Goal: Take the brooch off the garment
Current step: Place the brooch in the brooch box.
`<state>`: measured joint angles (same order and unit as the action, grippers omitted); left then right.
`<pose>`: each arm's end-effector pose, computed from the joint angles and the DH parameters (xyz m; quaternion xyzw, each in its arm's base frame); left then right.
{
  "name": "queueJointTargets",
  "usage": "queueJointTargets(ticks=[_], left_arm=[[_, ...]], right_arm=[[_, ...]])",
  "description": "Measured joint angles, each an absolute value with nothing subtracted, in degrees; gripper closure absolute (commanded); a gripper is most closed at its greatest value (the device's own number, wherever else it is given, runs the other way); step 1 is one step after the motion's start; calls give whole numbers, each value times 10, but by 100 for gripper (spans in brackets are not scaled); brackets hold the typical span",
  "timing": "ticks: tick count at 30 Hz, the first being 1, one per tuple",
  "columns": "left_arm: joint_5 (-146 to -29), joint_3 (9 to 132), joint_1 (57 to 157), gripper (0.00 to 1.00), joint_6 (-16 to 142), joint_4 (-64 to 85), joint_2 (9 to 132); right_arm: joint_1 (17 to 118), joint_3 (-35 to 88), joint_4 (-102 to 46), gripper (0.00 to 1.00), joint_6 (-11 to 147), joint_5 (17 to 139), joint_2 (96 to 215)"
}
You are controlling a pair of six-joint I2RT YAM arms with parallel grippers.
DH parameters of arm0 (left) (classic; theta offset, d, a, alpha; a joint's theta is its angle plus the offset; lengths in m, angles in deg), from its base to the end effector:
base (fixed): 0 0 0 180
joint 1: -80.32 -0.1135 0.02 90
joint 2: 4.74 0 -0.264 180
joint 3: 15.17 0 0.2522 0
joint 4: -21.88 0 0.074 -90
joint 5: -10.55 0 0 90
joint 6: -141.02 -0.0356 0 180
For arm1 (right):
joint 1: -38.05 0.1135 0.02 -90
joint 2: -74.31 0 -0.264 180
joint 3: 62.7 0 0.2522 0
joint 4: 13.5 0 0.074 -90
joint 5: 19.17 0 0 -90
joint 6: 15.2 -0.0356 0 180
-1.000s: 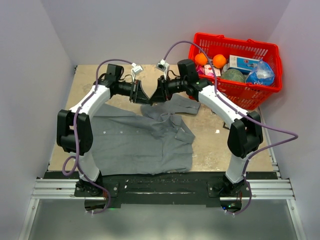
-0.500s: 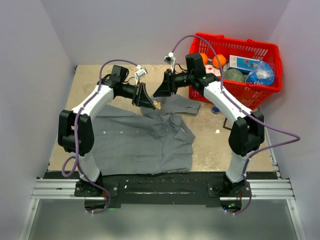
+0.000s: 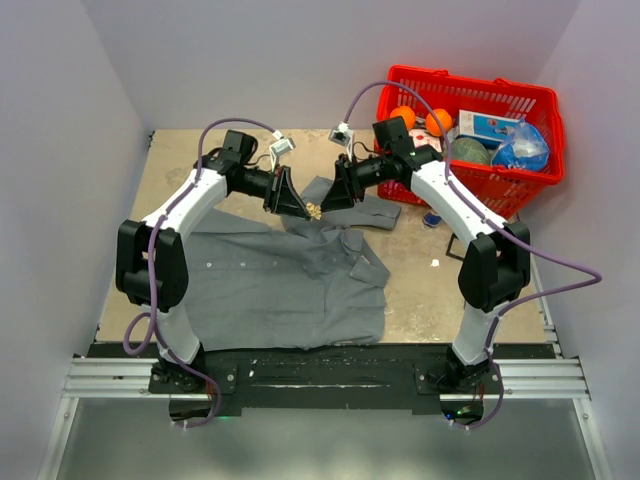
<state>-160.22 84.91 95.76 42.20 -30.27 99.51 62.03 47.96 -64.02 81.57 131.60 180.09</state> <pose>0.3576 -0.1352 0.2847 0.3367 0.6733 -0.6318 0.1845 0.3592 0.1938 0.3237 -0.3959 0.7196 0.5118 0.2519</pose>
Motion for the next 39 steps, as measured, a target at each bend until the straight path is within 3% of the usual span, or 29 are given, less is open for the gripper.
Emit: queueJointTargets(ticks=[5,11,21,23,28,29,31,32,33,35,37,39], left_arm=[[-1602,852,958,100,419,-305,995],[-1599,852,958,100,408,-310,995],[-1595,853,958,100,405,-313,995],[-1596,854,958,100,405,-312,995],[-1607,858,958,100,410,-311,995],[-1609,859,958,97,410,-310,995],[-1610,860,958,82,411,-308,995],[-1607,861,958,69,412,-306,995],[-1604,861,958,64,412,-306,995],[-1585,863,958,37,409,-306,995],[-1563,867,958,27,407,-309,996],[-1547,874,958,4,404,-314,996]], right_arm=[[619,480,-642,63,818,1320,1801],[602,480,-633,53,799,1355,1801],[614,479,-632,57,805,1410,1801],[624,479,-632,65,804,1408,1801],[633,479,-611,98,795,1392,1801],[632,479,-607,100,793,1389,1801],[631,479,-605,100,788,1383,1801],[631,479,-606,100,790,1378,1801],[630,479,-607,100,794,1373,1801],[627,480,-630,100,819,1359,1800],[623,480,-667,100,861,1329,1794],[613,468,-704,100,916,1284,1773]])
